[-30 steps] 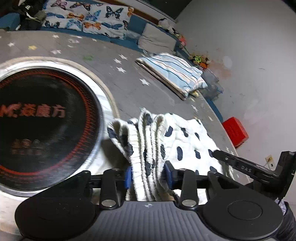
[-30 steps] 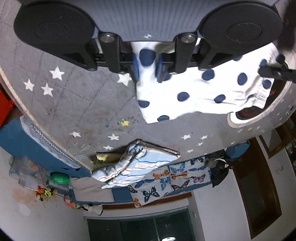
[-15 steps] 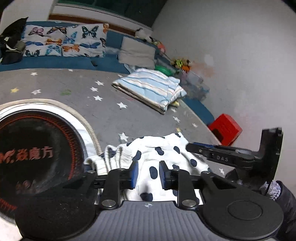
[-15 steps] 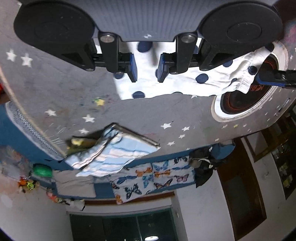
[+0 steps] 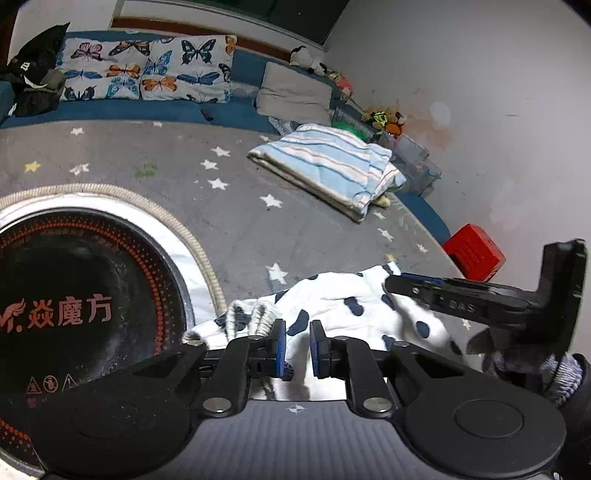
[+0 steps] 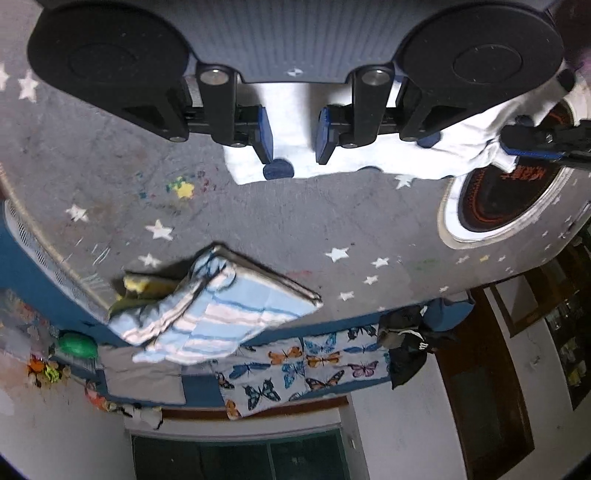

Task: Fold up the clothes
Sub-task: 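Lower the polka-dot garment onto the table beside the cooker with both grippers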

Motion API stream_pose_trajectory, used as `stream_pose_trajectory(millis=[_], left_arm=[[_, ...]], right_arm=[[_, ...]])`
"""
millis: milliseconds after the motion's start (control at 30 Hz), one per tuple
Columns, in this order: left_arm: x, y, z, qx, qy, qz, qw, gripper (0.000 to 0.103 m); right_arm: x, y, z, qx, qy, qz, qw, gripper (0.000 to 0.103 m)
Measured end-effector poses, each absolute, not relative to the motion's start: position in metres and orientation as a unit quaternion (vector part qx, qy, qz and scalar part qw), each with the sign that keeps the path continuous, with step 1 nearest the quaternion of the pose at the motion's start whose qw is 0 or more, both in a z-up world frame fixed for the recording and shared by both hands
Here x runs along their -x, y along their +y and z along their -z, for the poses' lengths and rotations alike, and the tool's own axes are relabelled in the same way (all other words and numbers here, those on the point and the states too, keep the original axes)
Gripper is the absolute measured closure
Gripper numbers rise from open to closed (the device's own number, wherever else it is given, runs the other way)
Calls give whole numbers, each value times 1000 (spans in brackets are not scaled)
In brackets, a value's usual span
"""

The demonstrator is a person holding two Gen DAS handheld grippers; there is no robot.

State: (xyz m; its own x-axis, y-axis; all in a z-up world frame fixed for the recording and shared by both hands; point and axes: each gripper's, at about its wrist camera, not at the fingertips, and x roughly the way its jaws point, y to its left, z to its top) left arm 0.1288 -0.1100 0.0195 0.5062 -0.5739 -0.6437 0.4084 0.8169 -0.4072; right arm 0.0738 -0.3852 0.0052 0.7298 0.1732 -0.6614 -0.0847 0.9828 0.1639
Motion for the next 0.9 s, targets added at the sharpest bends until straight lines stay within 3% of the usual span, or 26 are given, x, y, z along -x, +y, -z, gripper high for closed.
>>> stream_pose_trajectory(millis=[100, 200, 700, 900], left_arm=[[-115, -113, -28, 94, 393, 298, 865, 87], [-101, -117, -29, 87, 391, 312, 861, 87], [-88, -112, -15, 86, 406, 295, 861, 87], [-78, -106, -17, 97, 407, 289, 861, 87]], right_arm=[[-50, -384, -19, -51, 352, -82, 931, 75], [-21, -380, -29, -37, 345, -99, 933, 66], [58, -370, -4, -1, 359, -89, 929, 65], [58, -373, -6, -24, 333, -77, 939, 58]])
